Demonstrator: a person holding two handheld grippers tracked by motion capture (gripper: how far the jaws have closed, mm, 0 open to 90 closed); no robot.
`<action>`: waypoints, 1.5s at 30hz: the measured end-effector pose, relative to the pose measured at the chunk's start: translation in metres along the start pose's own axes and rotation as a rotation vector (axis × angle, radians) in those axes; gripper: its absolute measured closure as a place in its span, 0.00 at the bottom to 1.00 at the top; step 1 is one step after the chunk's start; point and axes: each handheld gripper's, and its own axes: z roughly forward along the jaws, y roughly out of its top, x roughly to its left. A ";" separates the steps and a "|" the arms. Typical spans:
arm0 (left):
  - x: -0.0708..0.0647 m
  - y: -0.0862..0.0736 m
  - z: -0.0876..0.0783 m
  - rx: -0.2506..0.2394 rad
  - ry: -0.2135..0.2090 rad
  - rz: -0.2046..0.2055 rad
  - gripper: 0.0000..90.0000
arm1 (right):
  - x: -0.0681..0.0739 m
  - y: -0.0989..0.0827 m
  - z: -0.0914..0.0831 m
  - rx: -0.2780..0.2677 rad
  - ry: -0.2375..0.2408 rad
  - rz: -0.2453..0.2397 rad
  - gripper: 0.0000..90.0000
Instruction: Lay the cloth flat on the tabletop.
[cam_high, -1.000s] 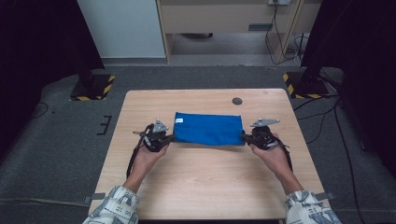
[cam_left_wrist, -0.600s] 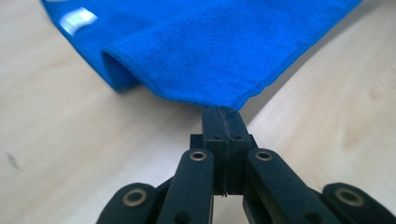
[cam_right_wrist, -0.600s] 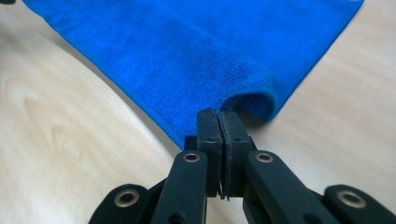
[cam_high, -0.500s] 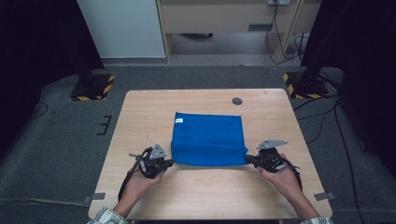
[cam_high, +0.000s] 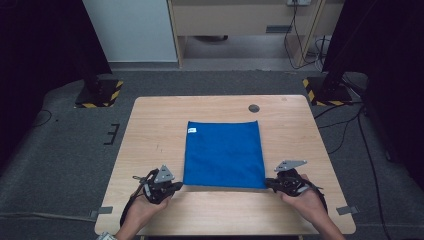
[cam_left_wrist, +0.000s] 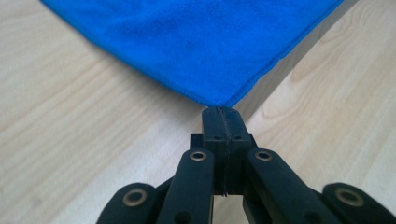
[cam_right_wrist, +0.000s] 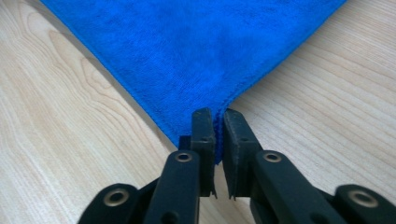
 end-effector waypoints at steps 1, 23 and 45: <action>0.000 -0.001 -0.001 0.001 0.003 0.002 1.00 | 0.000 0.000 -0.001 -0.004 -0.003 0.010 0.86; -0.003 -0.012 -0.005 -0.004 0.005 -0.010 0.92 | -0.003 0.004 -0.001 -0.053 -0.074 0.002 0.21; 0.031 0.001 0.004 -0.062 0.036 -0.085 0.19 | -0.010 0.014 0.012 -0.081 -0.080 -0.034 0.08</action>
